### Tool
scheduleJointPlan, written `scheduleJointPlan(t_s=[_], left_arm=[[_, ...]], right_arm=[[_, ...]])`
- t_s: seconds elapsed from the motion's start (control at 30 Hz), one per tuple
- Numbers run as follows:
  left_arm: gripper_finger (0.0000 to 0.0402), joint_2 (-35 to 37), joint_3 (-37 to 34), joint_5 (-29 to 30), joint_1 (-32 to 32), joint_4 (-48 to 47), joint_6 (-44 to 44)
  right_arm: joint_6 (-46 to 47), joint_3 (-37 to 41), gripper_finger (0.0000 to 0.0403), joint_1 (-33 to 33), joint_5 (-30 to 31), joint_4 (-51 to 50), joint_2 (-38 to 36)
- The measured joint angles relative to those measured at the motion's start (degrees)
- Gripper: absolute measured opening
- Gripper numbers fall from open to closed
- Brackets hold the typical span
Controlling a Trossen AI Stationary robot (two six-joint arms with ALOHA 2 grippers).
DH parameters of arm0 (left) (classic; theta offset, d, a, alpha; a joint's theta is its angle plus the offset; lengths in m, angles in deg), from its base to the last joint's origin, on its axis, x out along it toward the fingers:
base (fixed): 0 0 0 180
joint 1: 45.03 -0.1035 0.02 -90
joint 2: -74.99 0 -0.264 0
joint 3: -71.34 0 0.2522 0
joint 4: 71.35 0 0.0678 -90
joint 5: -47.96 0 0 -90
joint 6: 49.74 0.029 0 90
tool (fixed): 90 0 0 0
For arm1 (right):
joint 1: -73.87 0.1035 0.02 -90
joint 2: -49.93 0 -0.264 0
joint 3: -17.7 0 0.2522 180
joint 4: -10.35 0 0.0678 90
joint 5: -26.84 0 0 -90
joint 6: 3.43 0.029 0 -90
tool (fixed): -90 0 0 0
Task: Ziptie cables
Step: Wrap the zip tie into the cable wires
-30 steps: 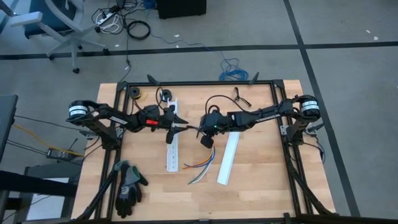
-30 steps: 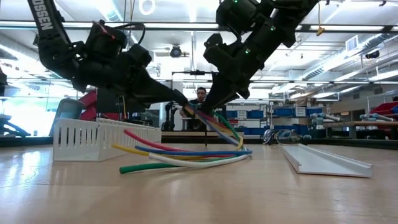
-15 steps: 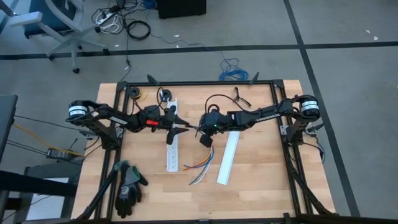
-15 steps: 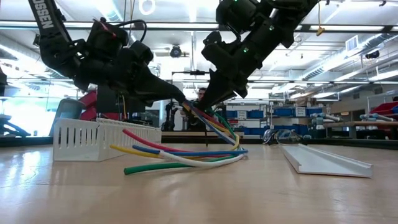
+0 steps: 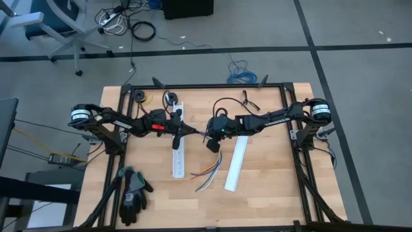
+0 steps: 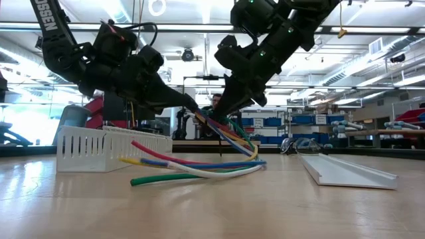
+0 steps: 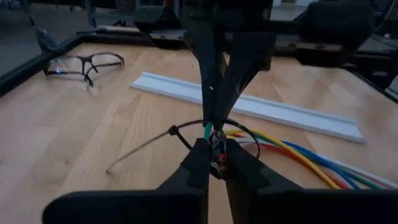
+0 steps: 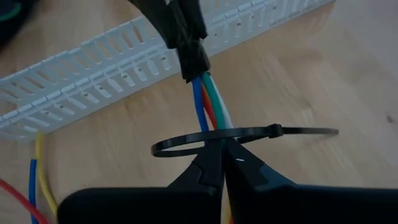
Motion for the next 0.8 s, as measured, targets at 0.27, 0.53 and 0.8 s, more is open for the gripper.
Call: scheduleJointPlan(t_s=[0.27, 0.53, 0.8], left_arm=[[0.0030, 0.0, -0.6, -0.1, 0.1, -6.1, -1.4], [0.0030, 0.0, -0.7, -0.1, 0.1, -6.1, -1.4], [0.0030, 0.0, -0.7, -0.1, 0.1, -6.9, -1.3]], right_arm=[[5.2, 0.0, 0.0065, 0.0, -1.4, -6.2, 0.0], [11.3, 0.4, 0.0105, -1.7, 2.8, -6.3, 0.0], [21.7, 8.2, 0.0113, -7.1, -4.2, 5.9, 0.0]])
